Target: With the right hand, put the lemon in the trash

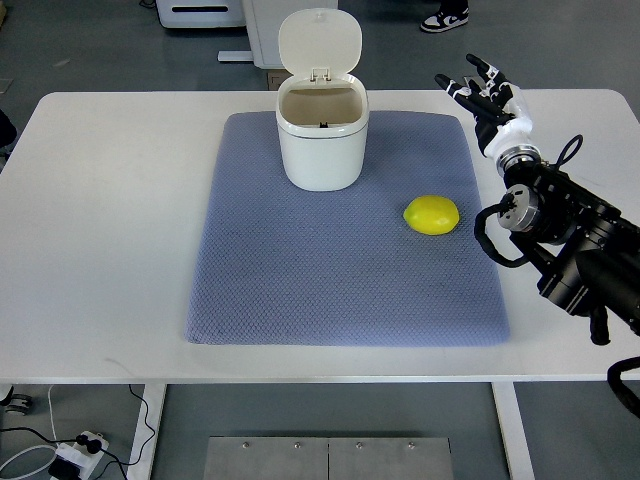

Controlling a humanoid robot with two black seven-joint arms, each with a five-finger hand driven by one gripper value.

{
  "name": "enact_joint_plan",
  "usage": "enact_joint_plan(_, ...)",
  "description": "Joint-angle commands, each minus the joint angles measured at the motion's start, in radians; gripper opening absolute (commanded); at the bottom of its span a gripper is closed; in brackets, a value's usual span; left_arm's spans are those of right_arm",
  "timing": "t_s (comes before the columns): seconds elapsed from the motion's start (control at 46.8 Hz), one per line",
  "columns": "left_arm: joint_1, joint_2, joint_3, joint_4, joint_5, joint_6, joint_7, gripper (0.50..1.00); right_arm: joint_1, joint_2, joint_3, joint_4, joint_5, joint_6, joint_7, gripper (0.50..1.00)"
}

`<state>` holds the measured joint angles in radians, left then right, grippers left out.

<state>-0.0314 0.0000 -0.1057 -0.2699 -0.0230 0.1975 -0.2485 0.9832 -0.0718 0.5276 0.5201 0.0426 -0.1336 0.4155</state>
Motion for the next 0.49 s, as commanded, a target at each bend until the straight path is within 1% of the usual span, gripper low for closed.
enact_joint_plan(0.0, 0.001, 0.000, 0.001, 0.000, 0.000, 0.000, 0.000, 1.000, 0.000, 0.001, -0.001, 0.000, -0.001, 0.000, 0.003, 1.000)
enact_joint_plan(0.47, 0.001, 0.000, 0.001, 0.000, 0.000, 0.000, 0.000, 1.000, 0.006, -0.008, -0.001, 0.000, -0.003, 0.006, -0.003, 1.000)
